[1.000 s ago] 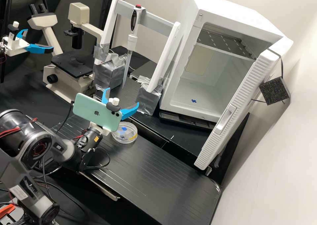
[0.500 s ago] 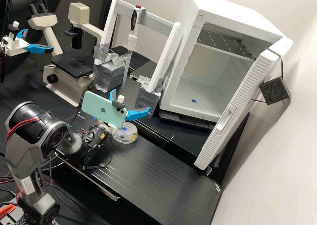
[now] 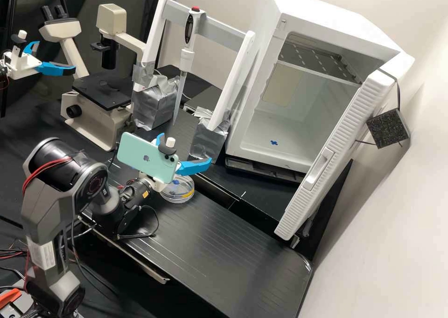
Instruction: Close the bottle
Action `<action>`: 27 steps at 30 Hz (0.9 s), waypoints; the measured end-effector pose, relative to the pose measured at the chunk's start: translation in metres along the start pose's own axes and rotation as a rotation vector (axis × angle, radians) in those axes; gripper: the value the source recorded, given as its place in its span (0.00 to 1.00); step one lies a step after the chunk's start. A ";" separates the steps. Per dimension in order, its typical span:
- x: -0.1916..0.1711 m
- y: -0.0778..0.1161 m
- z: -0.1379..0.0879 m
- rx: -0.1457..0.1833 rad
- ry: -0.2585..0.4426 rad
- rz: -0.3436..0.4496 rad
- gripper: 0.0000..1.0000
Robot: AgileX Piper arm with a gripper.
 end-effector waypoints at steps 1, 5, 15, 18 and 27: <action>0.000 0.000 0.001 0.003 -0.007 0.004 1.00; 0.000 0.000 0.001 0.009 -0.015 0.010 1.00; -0.006 -0.001 -0.013 0.002 0.037 0.003 1.00; -0.007 -0.001 -0.016 -0.006 0.048 0.002 1.00; -0.007 0.002 -0.012 -0.014 0.038 0.011 1.00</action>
